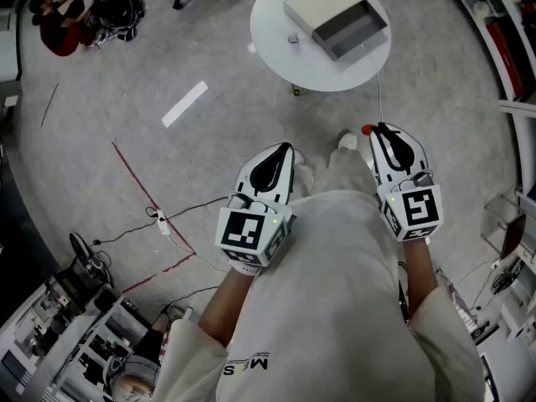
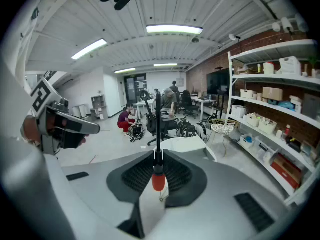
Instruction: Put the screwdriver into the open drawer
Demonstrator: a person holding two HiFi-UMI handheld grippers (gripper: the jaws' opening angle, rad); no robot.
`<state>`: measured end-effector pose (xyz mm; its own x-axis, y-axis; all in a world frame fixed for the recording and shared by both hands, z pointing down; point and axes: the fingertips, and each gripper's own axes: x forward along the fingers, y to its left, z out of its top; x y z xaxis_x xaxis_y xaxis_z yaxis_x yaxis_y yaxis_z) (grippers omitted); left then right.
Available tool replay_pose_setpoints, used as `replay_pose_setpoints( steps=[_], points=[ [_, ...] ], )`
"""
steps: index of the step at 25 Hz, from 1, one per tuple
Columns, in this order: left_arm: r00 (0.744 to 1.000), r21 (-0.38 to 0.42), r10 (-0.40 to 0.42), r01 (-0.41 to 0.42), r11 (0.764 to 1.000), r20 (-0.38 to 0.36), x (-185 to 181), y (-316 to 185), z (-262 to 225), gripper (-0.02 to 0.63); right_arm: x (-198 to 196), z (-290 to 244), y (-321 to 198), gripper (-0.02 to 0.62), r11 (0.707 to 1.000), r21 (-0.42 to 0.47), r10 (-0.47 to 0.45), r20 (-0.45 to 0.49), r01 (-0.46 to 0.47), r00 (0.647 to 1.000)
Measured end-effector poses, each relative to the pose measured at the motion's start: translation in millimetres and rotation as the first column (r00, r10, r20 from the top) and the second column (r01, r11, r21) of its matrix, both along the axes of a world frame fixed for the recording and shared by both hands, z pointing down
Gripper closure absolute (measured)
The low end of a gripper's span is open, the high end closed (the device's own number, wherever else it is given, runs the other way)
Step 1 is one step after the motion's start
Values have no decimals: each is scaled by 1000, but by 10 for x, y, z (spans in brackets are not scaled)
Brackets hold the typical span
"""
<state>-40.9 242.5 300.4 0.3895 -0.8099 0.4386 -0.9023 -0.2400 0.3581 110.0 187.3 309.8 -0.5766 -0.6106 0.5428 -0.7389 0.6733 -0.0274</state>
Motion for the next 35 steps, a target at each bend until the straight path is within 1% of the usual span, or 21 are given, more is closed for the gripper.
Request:
replay_pose_setpoints(
  steps=[3, 6, 8, 11, 15, 17, 21, 26, 30, 35],
  points=[
    [1000, 18, 3, -3, 1000, -16, 109, 101, -14, 595, 53, -14, 388, 482, 998, -53, -37, 28, 38, 999],
    [999, 33, 25, -24, 999, -25, 262, 221, -54, 595, 139, 3, 687, 482, 996, -76, -48, 39, 51, 998],
    [998, 43, 54, -53, 998, -24, 405, 332, -126, 595, 248, -43, 843, 482, 997, -75, -31, 50, 35, 998],
    [995, 60, 97, -97, 994, 9, 587, 383, -189, 595, 428, -109, 903, 481, 998, -62, 15, 79, -10, 997],
    [996, 56, 88, -89, 994, 26, 751, 527, -239, 595, 602, -107, 1023, 482, 985, -162, 82, 191, -50, 978],
    [996, 47, 88, -89, 995, 26, 873, 609, -258, 595, 688, -185, 1059, 482, 987, -152, 83, 214, -51, 973],
    [990, 33, 128, -130, 991, 54, 1185, 721, -176, 595, 871, -246, 1066, 483, 995, -92, 61, 224, -42, 973],
    [989, 3, 124, -125, 992, 77, 1344, 711, -27, 595, 903, -178, 967, 483, 998, -64, 44, 265, -28, 963],
    [985, -5, 147, -147, 989, 86, 1451, 478, -25, 595, 957, -202, 728, 482, 998, -59, 50, 279, -35, 959],
    [985, -7, 148, -148, 989, 85, 1340, -6, -65, 595, 881, -176, 346, 483, 997, -78, 44, 251, -26, 967]
  ],
)
